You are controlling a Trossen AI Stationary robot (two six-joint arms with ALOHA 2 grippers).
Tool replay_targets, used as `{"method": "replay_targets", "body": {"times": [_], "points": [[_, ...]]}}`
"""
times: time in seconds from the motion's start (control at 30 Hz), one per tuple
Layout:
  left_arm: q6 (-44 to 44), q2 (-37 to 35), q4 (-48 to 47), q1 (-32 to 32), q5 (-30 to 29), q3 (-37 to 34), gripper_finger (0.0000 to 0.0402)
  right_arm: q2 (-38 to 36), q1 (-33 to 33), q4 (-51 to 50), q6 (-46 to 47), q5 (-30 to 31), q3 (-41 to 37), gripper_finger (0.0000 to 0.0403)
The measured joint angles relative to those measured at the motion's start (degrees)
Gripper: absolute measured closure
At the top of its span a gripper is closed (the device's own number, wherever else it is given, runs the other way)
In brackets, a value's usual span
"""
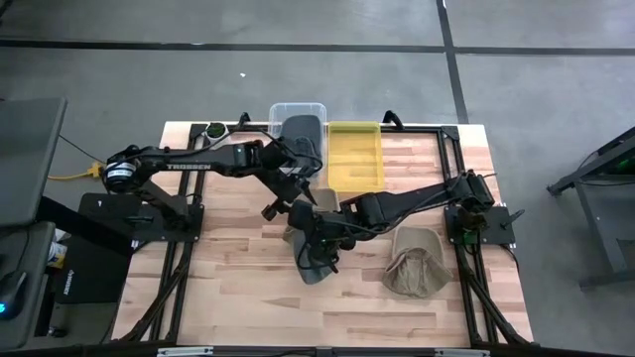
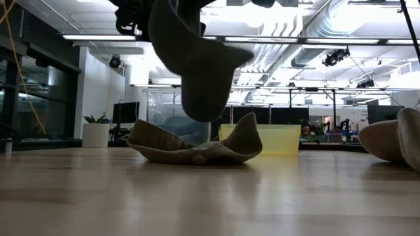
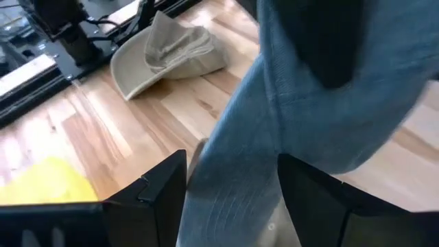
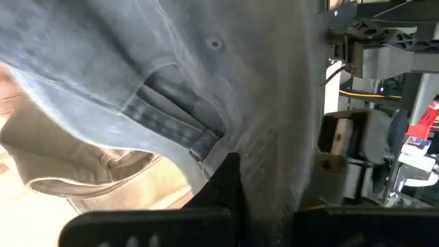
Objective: Pick & Place hat
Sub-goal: Put the black cap into the transparent bin
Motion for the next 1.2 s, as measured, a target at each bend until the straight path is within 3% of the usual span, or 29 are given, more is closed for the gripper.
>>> {"method": "replay_targets", "body": {"times": [0.2,0.47,0.7,0.87,1.2], "points": [[-1.7,0.0,-0.7,0.0,1.2,0.0,0.0195,0.0,0.2,0.0,-1.0,1.0,0.0,0.0401],[-1.7,0.0,-1.2,0.0,1.6,0.0,0.0195,0.0,2.2,-0.2,-9.8,3.6,0.0,0.0401],[-2.8,0.0,-1.3,0.0,1.5,0.0,0.0195,0.0,3.3,-0.1,-10.4,5.5,0.0,0.0401],[-3.3,0.1,-6.4,0.0,1.5,3.2,0.0195,0.0,4.0,-0.4,-12.7,5.9,0.1,0.0401],[-7.8,0.1,-10.2,0.0,9.2,8.3,0.0195,0.0,4.7,-0.1,-16.1,11.7,0.1,0.0401]]}}
